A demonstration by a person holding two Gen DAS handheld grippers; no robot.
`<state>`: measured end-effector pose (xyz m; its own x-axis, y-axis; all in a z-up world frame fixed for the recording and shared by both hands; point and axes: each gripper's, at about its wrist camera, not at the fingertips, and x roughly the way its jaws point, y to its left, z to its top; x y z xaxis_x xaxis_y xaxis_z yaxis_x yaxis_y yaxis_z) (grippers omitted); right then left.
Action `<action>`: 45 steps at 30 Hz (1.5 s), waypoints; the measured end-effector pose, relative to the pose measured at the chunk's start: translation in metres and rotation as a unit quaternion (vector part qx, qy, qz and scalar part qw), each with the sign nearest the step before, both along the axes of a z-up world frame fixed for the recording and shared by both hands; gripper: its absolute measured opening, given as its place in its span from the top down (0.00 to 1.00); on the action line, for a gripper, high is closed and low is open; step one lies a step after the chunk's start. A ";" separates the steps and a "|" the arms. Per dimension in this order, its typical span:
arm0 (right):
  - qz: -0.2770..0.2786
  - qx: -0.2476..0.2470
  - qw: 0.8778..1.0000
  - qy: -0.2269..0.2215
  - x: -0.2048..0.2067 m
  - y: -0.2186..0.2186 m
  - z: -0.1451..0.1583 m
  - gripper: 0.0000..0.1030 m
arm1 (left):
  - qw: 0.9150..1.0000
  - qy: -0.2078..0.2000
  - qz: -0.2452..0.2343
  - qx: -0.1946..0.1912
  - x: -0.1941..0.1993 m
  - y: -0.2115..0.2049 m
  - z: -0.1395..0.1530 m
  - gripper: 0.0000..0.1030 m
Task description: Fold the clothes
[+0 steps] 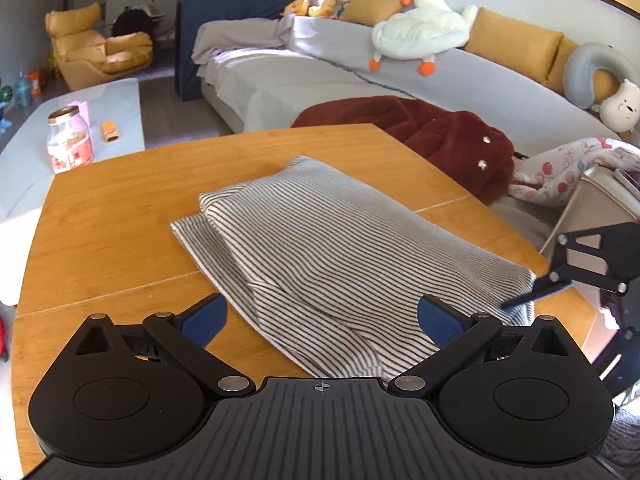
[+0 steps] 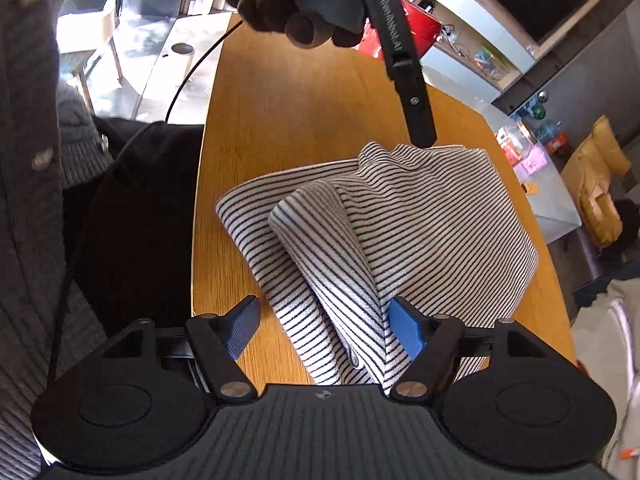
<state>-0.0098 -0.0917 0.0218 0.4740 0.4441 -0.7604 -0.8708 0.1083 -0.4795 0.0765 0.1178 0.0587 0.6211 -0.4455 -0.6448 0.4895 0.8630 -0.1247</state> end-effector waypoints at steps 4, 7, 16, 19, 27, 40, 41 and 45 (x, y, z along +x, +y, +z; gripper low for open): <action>-0.058 0.031 0.998 0.020 0.019 0.007 0.003 0.41 | 0.998 -0.009 -0.050 0.025 -0.026 -0.018 0.005 0.00; -0.153 0.086 0.975 0.133 0.057 0.001 0.016 0.41 | 0.996 -0.013 -0.085 0.037 -0.042 -0.029 0.004 0.00; -0.241 0.155 0.927 0.241 0.089 -0.019 0.027 0.41 | 0.983 -0.001 -0.134 0.127 -0.052 -0.071 -0.040 0.00; -0.181 0.113 0.970 0.116 0.052 -0.009 0.020 0.26 | 0.986 -0.001 -0.104 0.127 -0.043 -0.071 -0.041 0.00; -0.063 0.034 0.986 -0.150 0.004 0.005 -0.031 0.19 | 0.997 0.021 -0.072 0.014 -0.024 -0.044 -0.013 0.00; -0.054 -0.014 0.996 -0.075 0.039 0.026 -0.010 0.74 | 0.999 -0.031 0.018 0.001 0.040 0.015 0.009 0.00; -0.042 -0.019 0.997 -0.066 0.036 0.026 0.000 0.74 | 0.999 -0.030 0.021 0.015 0.052 0.013 0.003 0.00; 0.017 -0.055 0.996 -0.068 0.020 0.024 0.049 0.74 | 0.999 -0.003 0.006 0.047 0.085 0.005 -0.023 0.00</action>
<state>0.0102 -0.0677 0.0709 0.5614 0.3789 -0.7357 -0.7996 0.0194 -0.6002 0.1612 0.1225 0.0361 0.6300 -0.3752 -0.6799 0.4797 0.8765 -0.0392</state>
